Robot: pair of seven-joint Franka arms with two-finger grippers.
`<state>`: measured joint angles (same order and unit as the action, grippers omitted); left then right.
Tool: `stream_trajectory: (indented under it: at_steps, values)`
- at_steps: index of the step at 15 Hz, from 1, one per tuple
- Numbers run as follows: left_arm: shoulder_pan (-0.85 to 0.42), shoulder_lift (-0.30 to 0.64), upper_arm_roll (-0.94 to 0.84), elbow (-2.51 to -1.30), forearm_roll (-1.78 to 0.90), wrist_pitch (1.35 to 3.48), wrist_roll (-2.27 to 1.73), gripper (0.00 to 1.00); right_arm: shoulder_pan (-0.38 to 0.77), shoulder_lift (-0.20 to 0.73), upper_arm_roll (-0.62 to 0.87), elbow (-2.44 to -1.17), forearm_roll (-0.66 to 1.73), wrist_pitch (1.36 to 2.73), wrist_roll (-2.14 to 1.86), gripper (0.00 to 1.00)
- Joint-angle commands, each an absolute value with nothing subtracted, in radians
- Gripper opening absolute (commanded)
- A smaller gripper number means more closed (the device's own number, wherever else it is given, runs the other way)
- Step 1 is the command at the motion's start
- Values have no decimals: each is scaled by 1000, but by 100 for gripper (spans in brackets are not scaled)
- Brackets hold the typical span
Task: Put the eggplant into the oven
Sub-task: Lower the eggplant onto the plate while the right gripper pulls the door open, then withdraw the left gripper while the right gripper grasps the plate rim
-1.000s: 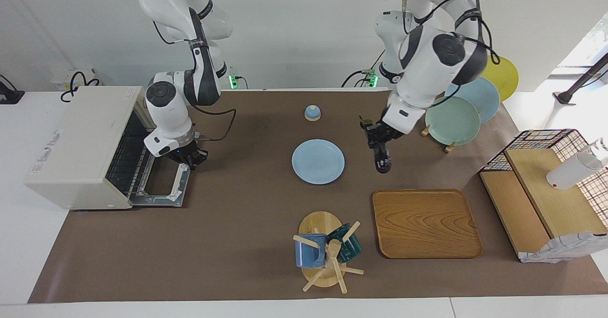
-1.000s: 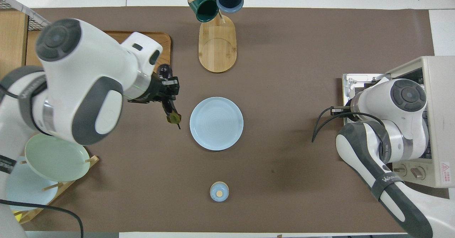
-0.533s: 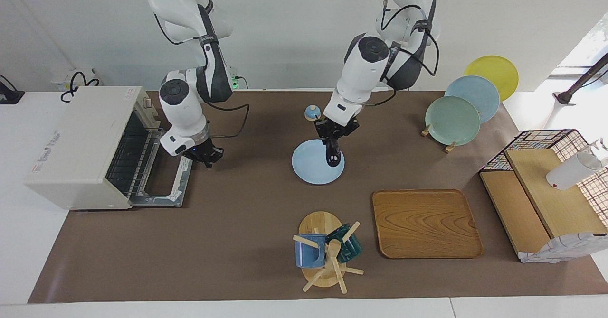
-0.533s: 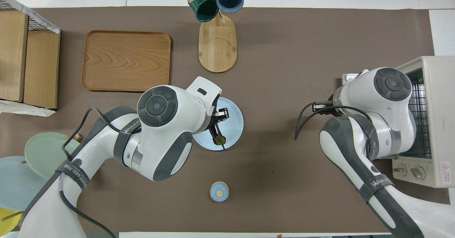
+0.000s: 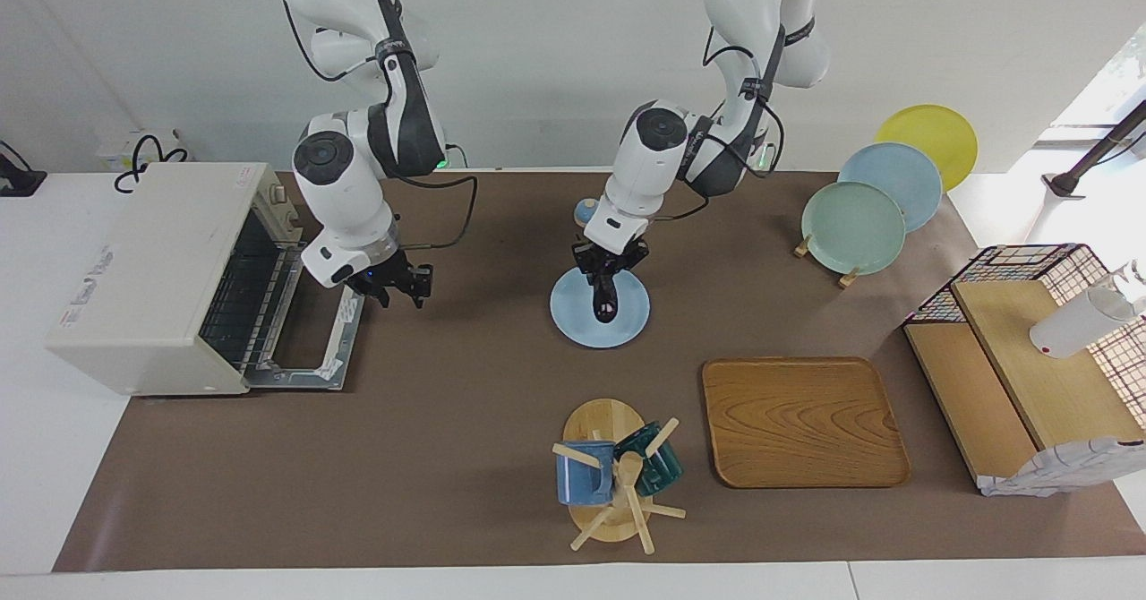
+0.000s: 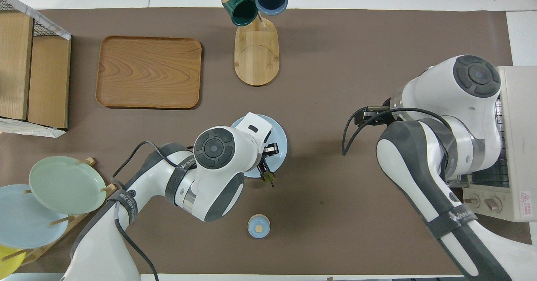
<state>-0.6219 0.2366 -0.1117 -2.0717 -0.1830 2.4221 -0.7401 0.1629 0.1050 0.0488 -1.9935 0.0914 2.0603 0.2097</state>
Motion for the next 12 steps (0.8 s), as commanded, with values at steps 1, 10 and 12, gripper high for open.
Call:
stream_trajectory:
  at_steps: [1, 10, 12]
  values:
    - [-623, 235, -92, -2079, -199, 2433, -729, 99, 175, 118, 52, -1977, 110, 2046, 204, 100]
    - [-353, 28, -89, -1954, -198, 1982, -438, 100, 381, 155, 54, -1844, 92, 2042, 369, 100]
    - [-240, -43, -89, -1950, -198, 1918, -343, 100, 501, 213, 55, -1771, 55, 2077, 551, 100]
